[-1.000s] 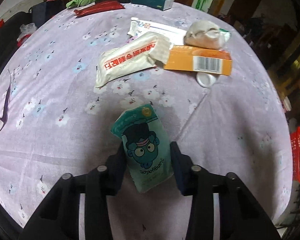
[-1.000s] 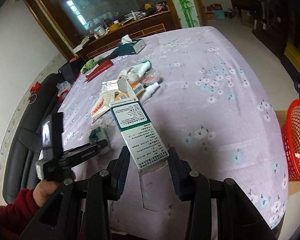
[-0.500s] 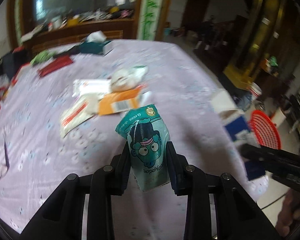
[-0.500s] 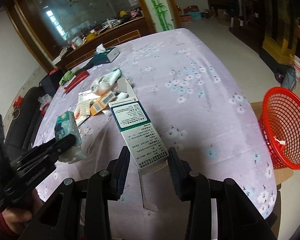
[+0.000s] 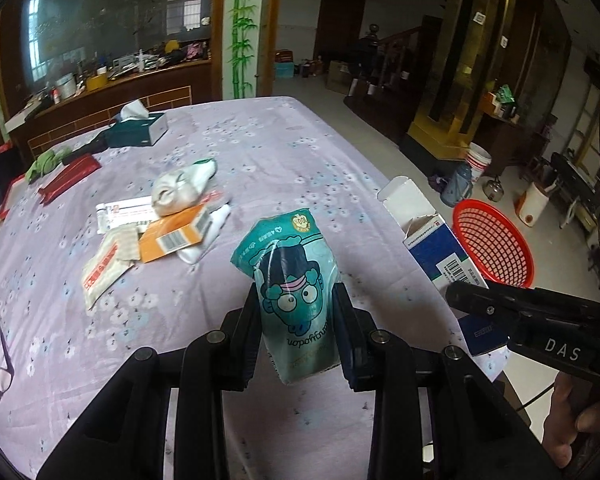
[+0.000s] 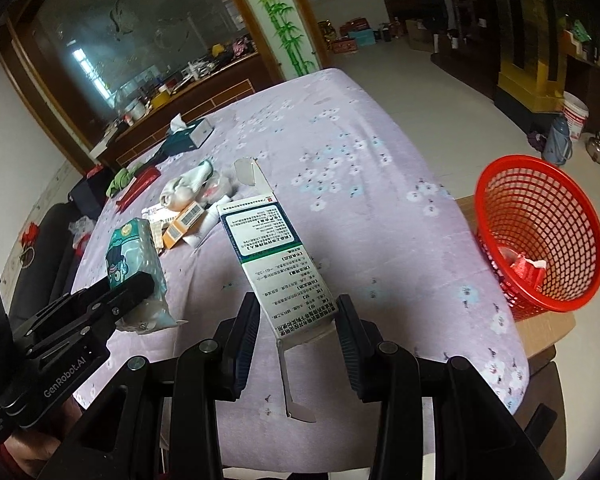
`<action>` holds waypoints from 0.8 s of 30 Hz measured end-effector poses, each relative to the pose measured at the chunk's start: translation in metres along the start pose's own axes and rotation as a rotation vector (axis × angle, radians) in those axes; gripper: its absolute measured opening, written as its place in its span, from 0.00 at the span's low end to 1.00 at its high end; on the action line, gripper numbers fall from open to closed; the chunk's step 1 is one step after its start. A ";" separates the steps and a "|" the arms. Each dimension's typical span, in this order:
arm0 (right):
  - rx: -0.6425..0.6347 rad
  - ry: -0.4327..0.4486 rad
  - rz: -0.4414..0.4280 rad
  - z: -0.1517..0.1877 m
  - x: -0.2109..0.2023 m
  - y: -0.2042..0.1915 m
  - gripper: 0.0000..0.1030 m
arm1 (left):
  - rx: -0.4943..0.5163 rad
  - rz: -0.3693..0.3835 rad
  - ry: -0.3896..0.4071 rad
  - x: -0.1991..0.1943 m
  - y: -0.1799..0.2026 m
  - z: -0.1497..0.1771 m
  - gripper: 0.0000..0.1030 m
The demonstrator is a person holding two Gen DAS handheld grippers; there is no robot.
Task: Collect trash
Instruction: 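Carry the medicine box and teal packet over to the red wastebasket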
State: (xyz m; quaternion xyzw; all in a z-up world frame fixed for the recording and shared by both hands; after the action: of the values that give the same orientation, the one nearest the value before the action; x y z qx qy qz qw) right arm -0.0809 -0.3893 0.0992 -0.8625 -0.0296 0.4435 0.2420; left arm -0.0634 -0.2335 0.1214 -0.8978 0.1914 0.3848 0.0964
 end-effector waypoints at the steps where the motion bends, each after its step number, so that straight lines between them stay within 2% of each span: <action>1: 0.006 0.006 0.000 0.000 -0.003 0.003 0.40 | 0.005 0.006 -0.002 0.001 0.002 -0.001 0.31; 24: 0.185 0.147 0.035 -0.020 -0.064 0.082 0.41 | 0.172 0.110 0.002 0.017 0.078 -0.039 0.31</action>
State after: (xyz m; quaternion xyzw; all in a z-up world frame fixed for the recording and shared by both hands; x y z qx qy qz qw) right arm -0.1172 -0.4862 0.1207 -0.8670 0.0442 0.3840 0.3146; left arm -0.0597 -0.3216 0.1343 -0.8748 0.2728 0.3706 0.1514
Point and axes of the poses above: each gripper's, at about its wrist camera, not at the fingertips, and x roughly the way its jaws point, y to its right, z to its underside, the point moved 2 cm from there along x, roughly the way its jaws point, and after that the axes turned 11 degrees about x, right-handed, at the moved point
